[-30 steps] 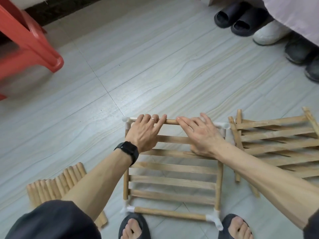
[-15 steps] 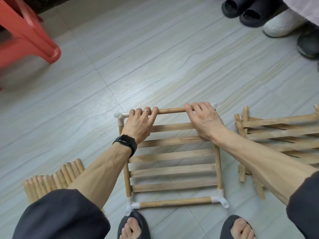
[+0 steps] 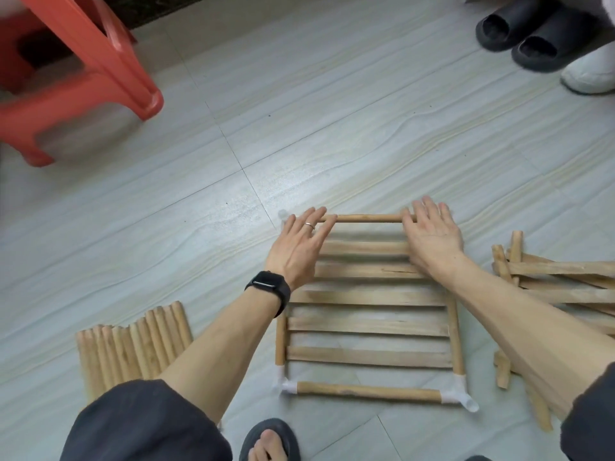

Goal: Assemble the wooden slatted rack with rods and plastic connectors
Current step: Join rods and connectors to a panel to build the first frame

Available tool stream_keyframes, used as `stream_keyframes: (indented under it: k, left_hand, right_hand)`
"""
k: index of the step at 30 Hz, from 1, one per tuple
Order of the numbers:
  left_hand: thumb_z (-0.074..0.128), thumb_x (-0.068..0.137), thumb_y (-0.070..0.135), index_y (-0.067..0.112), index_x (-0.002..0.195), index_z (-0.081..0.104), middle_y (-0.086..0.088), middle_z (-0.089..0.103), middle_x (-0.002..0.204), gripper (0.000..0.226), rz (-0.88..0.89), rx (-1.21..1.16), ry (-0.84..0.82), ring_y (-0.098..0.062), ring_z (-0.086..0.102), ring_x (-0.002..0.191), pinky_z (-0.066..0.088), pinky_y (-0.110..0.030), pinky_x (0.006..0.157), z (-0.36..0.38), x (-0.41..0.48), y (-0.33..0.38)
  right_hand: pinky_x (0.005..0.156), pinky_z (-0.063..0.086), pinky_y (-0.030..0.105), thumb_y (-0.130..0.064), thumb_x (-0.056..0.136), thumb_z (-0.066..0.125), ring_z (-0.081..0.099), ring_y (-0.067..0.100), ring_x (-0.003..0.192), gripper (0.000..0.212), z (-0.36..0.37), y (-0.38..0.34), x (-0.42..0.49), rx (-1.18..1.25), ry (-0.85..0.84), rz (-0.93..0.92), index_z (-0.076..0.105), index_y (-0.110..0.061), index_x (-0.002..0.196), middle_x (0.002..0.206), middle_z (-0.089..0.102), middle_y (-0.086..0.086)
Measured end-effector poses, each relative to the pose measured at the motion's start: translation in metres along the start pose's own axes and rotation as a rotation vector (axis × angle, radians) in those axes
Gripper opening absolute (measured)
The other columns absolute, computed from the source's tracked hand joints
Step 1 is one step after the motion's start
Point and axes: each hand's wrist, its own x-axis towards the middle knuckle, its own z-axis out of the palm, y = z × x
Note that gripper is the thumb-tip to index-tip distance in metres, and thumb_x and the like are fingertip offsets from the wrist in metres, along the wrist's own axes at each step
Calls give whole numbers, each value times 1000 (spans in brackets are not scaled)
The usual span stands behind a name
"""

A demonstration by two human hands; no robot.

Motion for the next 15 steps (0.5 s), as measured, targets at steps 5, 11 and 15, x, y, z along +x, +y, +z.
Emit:
stream_keyframes:
  k: [5, 11, 15]
  left_hand:
    - [56, 90, 9, 19, 151, 39, -10, 36, 158, 64, -394, -282, 143, -28, 31, 143, 31, -43, 118, -8, -85, -27]
    - [55, 90, 57, 21, 157, 15, -17, 24, 161, 86, -1259, -376, -160, -38, 21, 148, 24, -55, 118, 40, -221, -75]
    - [56, 78, 78, 18, 158, 11, -14, 17, 162, 109, -1375, -385, -245, -35, 23, 146, 36, -54, 109, 50, -268, -77]
  right_hand:
    - [120, 23, 51, -32, 100, 44, 11, 31, 154, 63, -27, -42, -18, -77, -128, -63, 21, -19, 157, 165, 21, 10]
    - [113, 22, 69, -85, 82, 41, -5, 39, 155, 104, -28, -170, -117, 113, -467, -374, -10, -37, 160, 168, -18, 5]
    - [110, 24, 71, -78, 83, 52, -15, 43, 153, 117, -5, -224, -160, 141, -584, -379, -35, -37, 149, 164, -31, 7]
